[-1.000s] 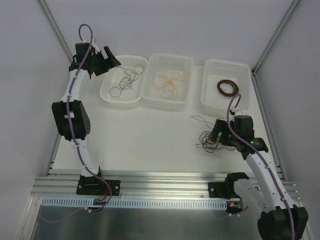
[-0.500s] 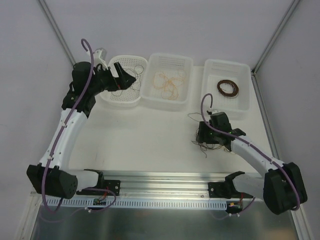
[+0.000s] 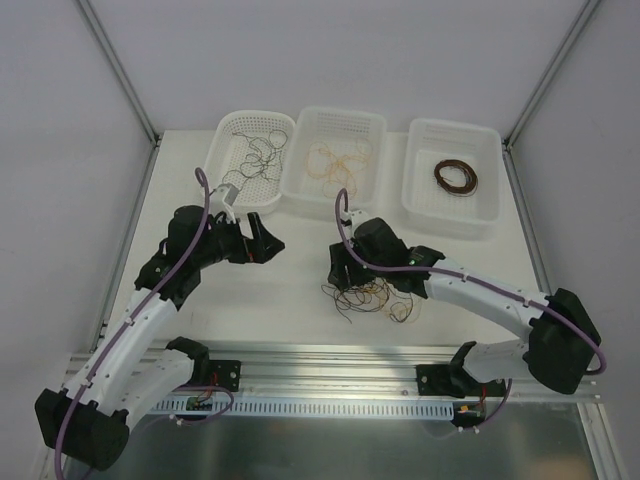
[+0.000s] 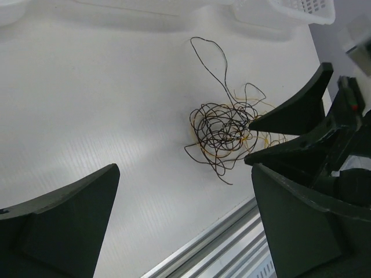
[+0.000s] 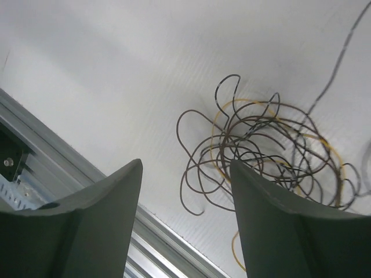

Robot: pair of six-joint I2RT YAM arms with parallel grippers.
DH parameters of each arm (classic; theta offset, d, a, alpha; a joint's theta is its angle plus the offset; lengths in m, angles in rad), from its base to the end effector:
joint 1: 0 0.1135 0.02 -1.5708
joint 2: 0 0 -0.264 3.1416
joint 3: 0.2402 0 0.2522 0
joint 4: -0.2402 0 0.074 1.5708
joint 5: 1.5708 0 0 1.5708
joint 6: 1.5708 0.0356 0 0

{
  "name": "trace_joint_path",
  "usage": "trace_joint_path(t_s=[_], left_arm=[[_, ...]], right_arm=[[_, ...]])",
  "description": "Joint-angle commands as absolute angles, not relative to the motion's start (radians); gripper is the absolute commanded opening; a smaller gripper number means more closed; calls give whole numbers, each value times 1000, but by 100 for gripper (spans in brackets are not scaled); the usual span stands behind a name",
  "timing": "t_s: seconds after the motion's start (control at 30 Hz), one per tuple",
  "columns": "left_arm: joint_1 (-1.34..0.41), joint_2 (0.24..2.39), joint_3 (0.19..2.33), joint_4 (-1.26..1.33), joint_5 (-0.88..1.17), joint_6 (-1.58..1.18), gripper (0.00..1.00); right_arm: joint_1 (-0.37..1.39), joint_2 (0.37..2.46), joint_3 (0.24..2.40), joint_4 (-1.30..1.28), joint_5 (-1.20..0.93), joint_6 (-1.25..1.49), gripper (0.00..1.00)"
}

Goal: Untangle the cables

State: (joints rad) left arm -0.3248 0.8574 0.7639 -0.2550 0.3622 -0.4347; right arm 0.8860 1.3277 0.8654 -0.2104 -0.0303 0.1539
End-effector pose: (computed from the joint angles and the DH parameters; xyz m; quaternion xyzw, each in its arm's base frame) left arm 0.1832 -0.0750 0.3133 0.0590 0.8101 -0.3462 0.4695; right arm 0.1814 0.2239 0.2459 -0.3285 0.8387 0.2275 0.3699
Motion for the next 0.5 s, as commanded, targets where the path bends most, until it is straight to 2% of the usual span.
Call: trace_joint_path(t_s=[0.0, 0.13, 0.47], left_arm=[[-353, 819, 718, -224, 330, -475, 99], [-423, 870, 698, -201, 318, -502, 99], [-721, 1104, 709, -60, 121, -552, 98]], right_arm=[[885, 1249, 942, -330, 57, 94, 67], [862, 1223, 976, -438, 161, 17, 68], [719, 1382, 1018, -368, 55, -8, 63]])
